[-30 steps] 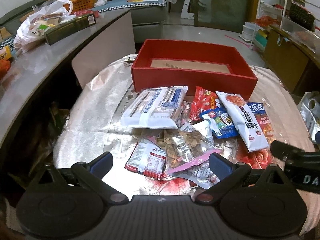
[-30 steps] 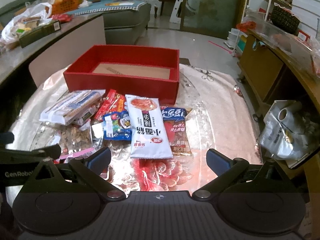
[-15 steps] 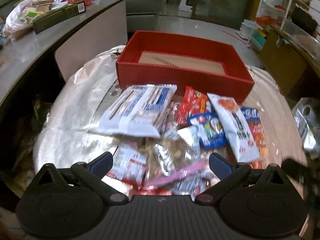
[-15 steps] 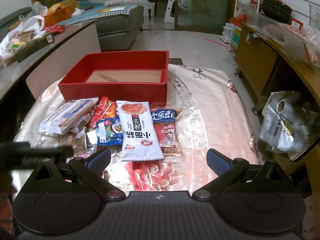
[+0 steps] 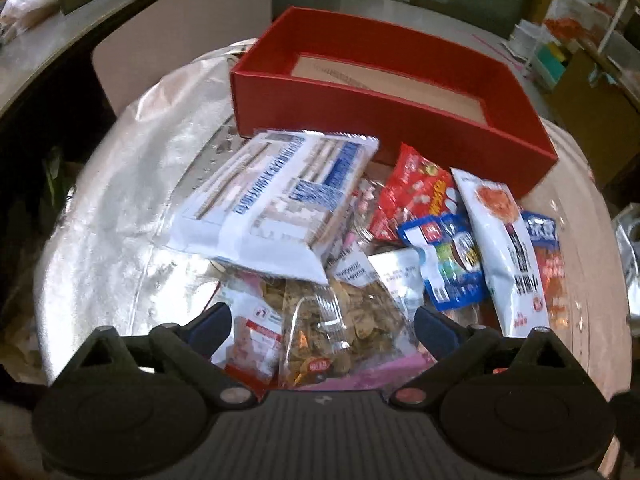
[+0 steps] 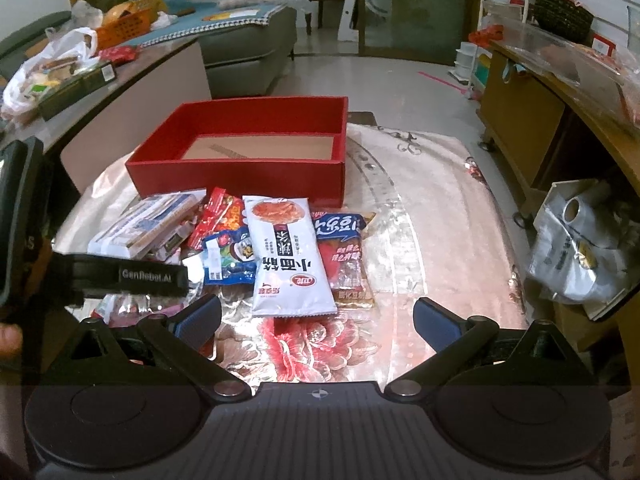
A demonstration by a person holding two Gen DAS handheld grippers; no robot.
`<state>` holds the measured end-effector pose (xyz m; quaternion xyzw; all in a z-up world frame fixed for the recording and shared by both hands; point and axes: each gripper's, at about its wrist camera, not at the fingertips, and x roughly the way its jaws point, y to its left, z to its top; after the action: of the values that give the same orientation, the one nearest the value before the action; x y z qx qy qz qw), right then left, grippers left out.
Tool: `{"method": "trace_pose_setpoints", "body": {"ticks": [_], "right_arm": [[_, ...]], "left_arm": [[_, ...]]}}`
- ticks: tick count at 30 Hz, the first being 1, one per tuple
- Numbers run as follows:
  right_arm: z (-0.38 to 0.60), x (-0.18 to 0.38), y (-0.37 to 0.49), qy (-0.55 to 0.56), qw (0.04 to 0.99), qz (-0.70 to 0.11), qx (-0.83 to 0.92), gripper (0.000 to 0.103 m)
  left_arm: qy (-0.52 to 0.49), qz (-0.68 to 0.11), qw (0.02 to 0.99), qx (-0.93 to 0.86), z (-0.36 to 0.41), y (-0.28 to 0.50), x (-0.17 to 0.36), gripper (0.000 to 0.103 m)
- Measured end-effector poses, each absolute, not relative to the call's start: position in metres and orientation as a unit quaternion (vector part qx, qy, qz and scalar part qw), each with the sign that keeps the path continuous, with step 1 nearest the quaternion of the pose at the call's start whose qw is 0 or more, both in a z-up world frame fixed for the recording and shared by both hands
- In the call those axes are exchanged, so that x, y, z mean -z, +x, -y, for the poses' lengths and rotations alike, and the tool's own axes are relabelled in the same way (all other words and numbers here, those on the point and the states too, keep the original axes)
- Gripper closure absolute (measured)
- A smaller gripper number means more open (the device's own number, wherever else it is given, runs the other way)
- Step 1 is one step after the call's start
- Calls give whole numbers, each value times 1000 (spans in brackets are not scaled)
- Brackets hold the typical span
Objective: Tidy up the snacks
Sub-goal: 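Grasp the pink-labelled seed bag with the left gripper while the right gripper grasps the silver sachet, then carry the seed bag and silver sachet over the red box with both grippers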
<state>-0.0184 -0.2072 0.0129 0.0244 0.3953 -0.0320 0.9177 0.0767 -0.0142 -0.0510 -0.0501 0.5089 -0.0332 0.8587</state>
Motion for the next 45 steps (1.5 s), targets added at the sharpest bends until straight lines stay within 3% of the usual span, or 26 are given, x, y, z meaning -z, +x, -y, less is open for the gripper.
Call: {"method": "trace_pose_setpoints", "body": {"ticks": [3,4,14,15,18,23,27,35,41,45], "right_arm": [[207,-11,-17,25,916,-400,31,0],[207,-11,-17,25,915,-401,31,0],[209,-15,-21,35,917,-397,15,1],[209,-15,-20,35,917,-397,15,1],[207,-14,-19,34,916,-401,13,1],[207,-10,-20,29,913,-407,15,0],[207,-11,-21,29,912,-409,12,1],[194,-12,-21,30,908,-417,-26,4],[169,4,-15,16,888,-454,-65,15],[152,16,-8,18,877,-474,-79,17]], "left_arm": [[-59,-524,848,50,13,81,56,38],[-66,-529,844,53,11,80,57,41],[-51,-535,842,55,-14,55,50,44],[-45,-534,842,54,-12,55,50,42],[-46,-531,845,45,-9,59,53,24],[-28,-543,839,25,0,68,68,23],[-51,-543,838,17,-13,64,67,48],[-80,-523,849,7,-41,53,44,51],[-91,-502,860,25,-59,52,22,52],[-101,-506,855,51,-71,54,31,52]]}}
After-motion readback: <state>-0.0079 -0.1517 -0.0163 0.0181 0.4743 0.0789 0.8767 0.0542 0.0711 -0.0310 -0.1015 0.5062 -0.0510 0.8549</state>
